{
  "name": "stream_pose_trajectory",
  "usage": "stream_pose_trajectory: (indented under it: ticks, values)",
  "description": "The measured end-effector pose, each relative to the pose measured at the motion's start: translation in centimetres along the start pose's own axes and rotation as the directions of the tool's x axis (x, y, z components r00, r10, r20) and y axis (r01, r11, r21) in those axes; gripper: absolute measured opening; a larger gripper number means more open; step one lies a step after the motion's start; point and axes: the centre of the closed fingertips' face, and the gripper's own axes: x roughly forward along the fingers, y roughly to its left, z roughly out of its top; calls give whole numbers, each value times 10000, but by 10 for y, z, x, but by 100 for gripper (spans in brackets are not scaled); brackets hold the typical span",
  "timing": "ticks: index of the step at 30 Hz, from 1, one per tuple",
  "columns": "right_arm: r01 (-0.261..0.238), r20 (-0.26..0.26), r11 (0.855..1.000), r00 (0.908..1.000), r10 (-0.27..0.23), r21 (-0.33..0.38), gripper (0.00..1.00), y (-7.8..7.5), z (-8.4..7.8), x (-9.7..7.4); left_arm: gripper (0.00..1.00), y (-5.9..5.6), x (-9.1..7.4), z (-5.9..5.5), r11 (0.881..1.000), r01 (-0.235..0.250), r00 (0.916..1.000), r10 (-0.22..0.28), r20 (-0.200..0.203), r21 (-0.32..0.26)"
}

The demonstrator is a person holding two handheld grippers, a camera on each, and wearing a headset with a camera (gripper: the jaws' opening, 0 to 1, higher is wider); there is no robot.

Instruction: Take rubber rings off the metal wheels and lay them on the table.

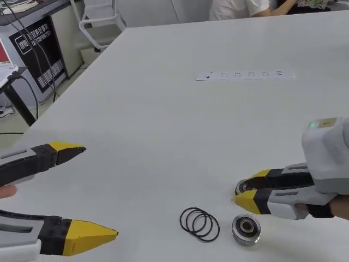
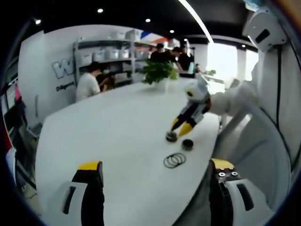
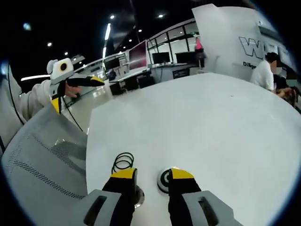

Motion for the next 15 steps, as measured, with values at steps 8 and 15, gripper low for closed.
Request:
stream_pose_trajectory:
  ticks: [8,15]
  values:
    - [716,-132,9961,9974,-710,525,25,-19,-21,-13,94,-3,11,15,9983,346,9994,-346,-9,479]
    - [853,-146,9943,9963,-845,636,25,-20,-30,-16,93,-5,21,28,9945,665,9977,-670,46,812]
